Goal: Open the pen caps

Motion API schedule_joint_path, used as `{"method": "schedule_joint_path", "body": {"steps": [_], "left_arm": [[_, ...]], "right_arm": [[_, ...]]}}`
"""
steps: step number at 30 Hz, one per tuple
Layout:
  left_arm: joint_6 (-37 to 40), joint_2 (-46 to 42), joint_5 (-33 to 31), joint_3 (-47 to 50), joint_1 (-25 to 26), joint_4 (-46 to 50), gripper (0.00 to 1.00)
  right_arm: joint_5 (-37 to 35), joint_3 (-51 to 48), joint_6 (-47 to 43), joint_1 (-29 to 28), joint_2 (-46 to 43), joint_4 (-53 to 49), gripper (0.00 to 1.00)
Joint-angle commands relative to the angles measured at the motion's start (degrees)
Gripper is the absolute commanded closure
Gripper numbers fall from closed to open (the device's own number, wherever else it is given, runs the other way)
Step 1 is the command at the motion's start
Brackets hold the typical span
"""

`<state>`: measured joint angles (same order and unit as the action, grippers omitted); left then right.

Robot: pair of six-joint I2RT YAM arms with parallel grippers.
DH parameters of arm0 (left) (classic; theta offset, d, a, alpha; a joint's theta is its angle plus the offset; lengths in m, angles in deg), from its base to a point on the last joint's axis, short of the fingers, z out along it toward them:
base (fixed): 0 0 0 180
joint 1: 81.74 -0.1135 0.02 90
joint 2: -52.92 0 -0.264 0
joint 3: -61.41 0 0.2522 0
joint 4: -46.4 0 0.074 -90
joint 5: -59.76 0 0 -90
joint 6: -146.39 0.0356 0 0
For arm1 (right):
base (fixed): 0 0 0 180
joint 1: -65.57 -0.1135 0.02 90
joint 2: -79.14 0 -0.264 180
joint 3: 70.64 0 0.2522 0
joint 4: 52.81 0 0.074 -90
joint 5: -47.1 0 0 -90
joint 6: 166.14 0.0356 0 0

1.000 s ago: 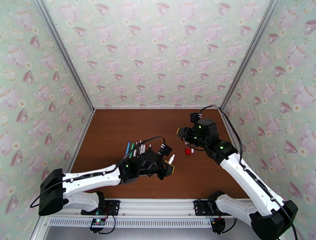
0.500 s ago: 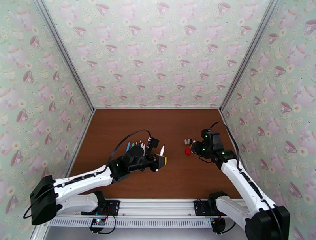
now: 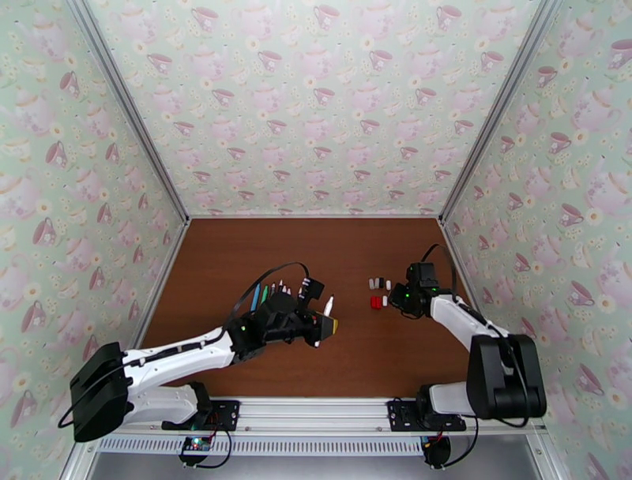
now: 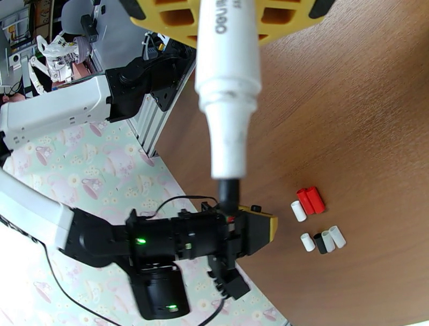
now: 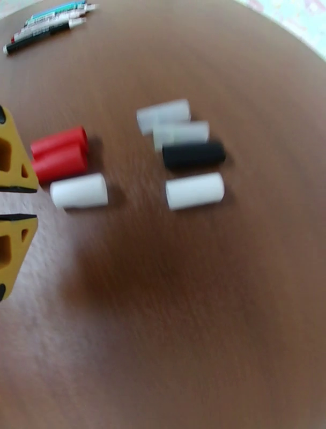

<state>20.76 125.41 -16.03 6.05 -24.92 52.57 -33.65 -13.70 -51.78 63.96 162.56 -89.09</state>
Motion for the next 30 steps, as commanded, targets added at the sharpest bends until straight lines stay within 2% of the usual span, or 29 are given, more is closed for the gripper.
{"method": "schedule_joint_path", "body": {"steps": [1, 19, 30], "left_arm": [[-0.3, 0.7, 1.1, -1.1, 0.2, -0.8, 0.88], [-0.9, 1.9, 1.0, -1.5, 0.2, -0.8, 0.88], [-0.9, 2.3, 0.9, -1.5, 0.3, -0.4, 0.88]], "right_arm": [[-1.5, 2.8, -3.6, 0.3, 2.5, 0.5, 0.88], [-2.3, 7.1, -5.2, 0.4, 9.7, -0.1, 0.84], [-0.8, 8.9, -6.0, 0.4, 12.4, -0.8, 0.77]]}}
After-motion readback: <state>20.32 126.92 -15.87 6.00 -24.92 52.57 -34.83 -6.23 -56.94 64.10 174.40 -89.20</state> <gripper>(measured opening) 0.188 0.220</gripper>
